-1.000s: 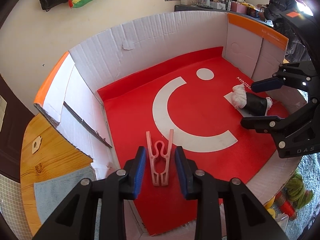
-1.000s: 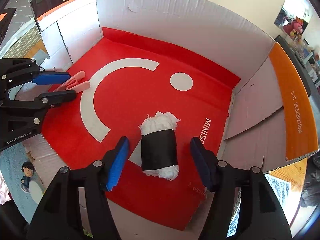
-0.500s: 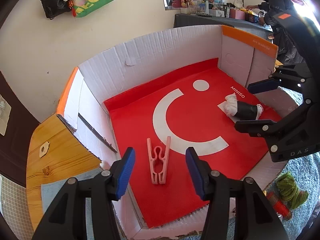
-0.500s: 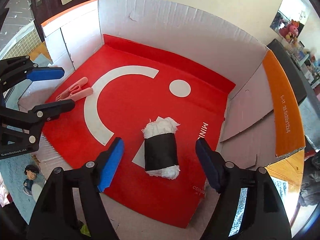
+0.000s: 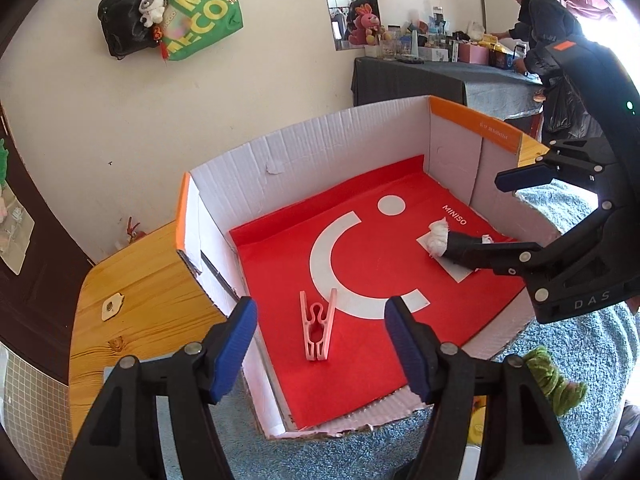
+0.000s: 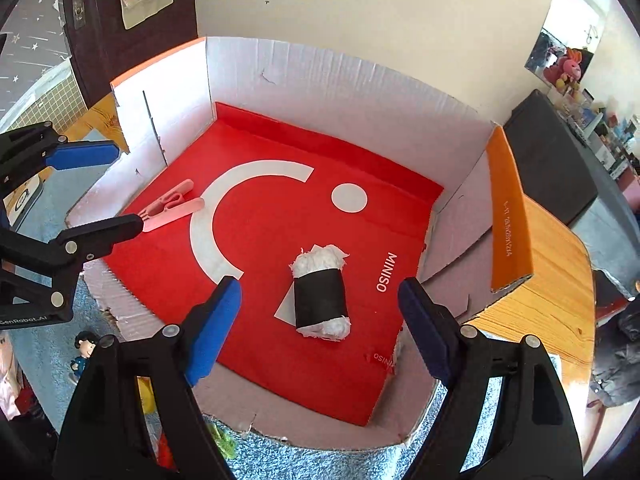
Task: Organize objects
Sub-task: 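Open both tools to release the clothespin and roll, then lift away, then withdraw both tools from the box back over the remaining toys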
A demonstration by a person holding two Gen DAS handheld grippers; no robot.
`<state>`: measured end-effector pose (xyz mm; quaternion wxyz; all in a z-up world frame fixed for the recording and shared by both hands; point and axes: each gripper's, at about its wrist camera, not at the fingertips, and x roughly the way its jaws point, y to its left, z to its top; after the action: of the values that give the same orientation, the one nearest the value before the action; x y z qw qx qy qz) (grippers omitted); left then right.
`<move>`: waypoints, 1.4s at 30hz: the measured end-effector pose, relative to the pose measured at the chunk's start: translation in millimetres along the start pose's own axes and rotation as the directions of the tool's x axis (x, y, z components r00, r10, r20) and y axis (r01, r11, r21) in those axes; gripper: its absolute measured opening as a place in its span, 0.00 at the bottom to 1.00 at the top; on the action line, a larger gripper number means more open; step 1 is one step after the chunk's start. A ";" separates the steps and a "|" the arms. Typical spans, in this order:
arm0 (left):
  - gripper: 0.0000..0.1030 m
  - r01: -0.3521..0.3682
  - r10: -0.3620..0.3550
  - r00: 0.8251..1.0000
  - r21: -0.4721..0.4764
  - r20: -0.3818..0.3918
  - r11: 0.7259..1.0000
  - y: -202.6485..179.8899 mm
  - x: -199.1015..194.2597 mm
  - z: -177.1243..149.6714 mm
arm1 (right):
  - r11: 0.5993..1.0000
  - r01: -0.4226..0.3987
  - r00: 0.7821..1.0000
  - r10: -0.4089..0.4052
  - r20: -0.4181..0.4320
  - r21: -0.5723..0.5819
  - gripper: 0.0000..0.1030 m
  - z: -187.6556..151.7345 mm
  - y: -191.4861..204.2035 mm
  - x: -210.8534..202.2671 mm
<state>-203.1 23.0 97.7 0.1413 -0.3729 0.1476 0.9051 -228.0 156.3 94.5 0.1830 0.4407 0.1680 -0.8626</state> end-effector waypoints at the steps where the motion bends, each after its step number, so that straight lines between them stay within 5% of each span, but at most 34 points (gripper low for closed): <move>1: 0.67 -0.002 0.002 1.000 -0.006 0.010 1.000 0.7 -5.7 0.4 | 1.000 0.006 1.000 -0.006 0.011 0.007 0.80 -0.6 -0.1 -4.5; 11: 0.76 -0.036 0.043 0.990 -0.055 0.133 0.998 3.5 -72.7 -2.6 | 0.998 0.007 0.990 -0.015 0.138 0.061 0.90 -6.2 7.2 -58.7; 22: 0.90 -0.030 0.068 0.957 -0.137 0.281 0.990 -3.2 -153.6 -27.9 | 0.994 -0.002 0.957 -0.030 0.289 0.110 0.97 -32.2 17.5 -133.3; 28: 0.94 0.023 0.035 0.958 -0.200 0.285 0.980 -4.9 -162.7 -48.2 | 0.992 0.003 0.942 -0.046 0.333 0.130 0.98 -55.9 23.8 -148.7; 35: 1.00 -0.044 0.127 0.947 -0.272 0.294 0.961 -18.2 -161.6 -84.6 | 0.986 0.026 0.920 -0.088 0.382 0.164 0.98 -96.1 35.9 -151.7; 42: 1.00 -0.033 0.120 0.954 -0.300 0.275 0.953 -35.8 -154.4 -113.0 | 0.977 0.070 0.904 -0.147 0.401 0.199 1.00 -128.1 52.8 -143.5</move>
<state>-13.1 -8.7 126.0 0.0693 -0.2466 0.0047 0.9666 -35.9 191.9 134.5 0.1255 0.2526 0.0712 -0.9567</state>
